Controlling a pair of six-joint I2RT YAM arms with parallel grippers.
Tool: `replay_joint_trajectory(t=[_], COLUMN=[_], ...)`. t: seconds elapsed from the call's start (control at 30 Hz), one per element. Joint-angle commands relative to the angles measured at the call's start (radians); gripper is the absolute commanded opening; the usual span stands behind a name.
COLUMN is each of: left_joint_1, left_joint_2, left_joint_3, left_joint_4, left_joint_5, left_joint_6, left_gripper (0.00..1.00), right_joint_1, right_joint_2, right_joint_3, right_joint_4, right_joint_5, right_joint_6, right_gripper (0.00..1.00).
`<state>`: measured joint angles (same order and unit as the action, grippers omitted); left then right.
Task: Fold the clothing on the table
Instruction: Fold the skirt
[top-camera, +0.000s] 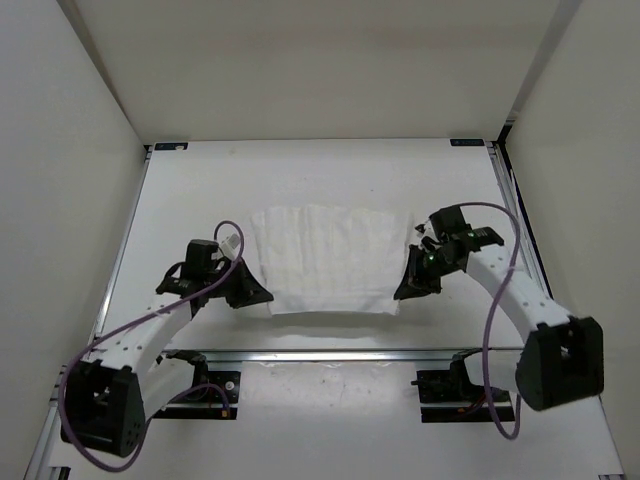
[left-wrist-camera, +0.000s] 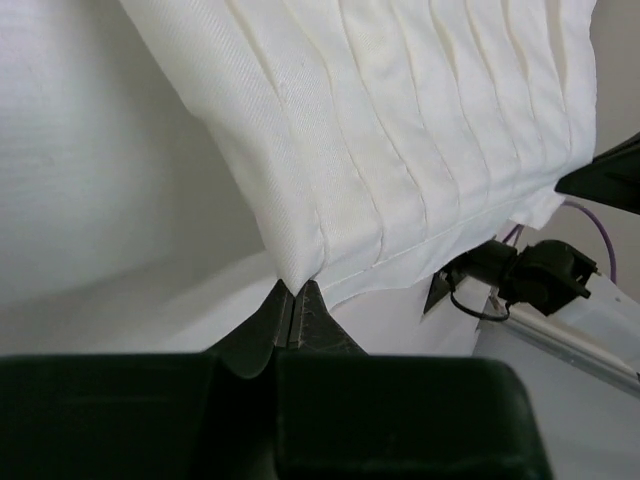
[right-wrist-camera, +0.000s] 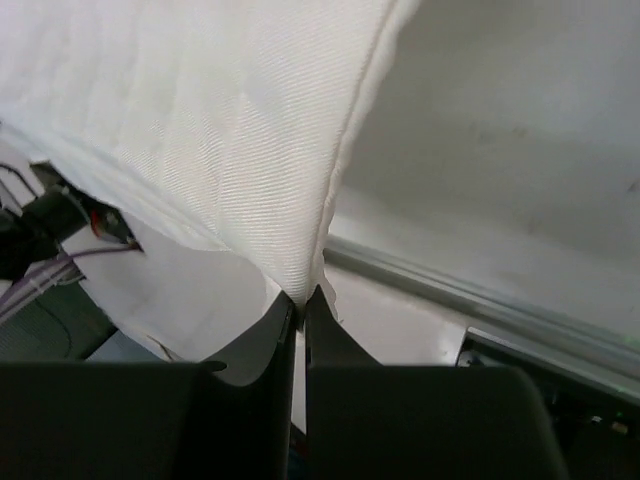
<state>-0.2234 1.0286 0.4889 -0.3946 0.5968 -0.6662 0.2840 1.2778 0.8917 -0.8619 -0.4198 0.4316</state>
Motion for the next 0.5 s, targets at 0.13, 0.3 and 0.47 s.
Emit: replay_joint_trajectory(t=[0.13, 0.3, 0.47], left_joint_1=[0.021, 0.016, 0.073], left_joint_2=[-0.142, -0.076, 0.134], left_joint_3=[0.074, 0.178, 0.257], left_joint_4=[-0.191, -0.100, 0.112], left_joint_5=[0.072, 0.124, 0.164], left_joint_6=[0.047, -0.030, -0.151], left_gripper=[0.00, 0.00, 0.00], right_joint_1=[-0.037, -0.104, -0.192], right_joint_2=[-0.288, -0.304, -0.201], right_joint_3=[-0.011, 0.016, -0.042], right_joint_4=[-0.212, -0.188, 0.015], right_joint_5=[-0.125, -0.206, -0.267], right_joint_6=[0.088, 0.122, 0.177], right_gripper=[0.00, 0.00, 0.00])
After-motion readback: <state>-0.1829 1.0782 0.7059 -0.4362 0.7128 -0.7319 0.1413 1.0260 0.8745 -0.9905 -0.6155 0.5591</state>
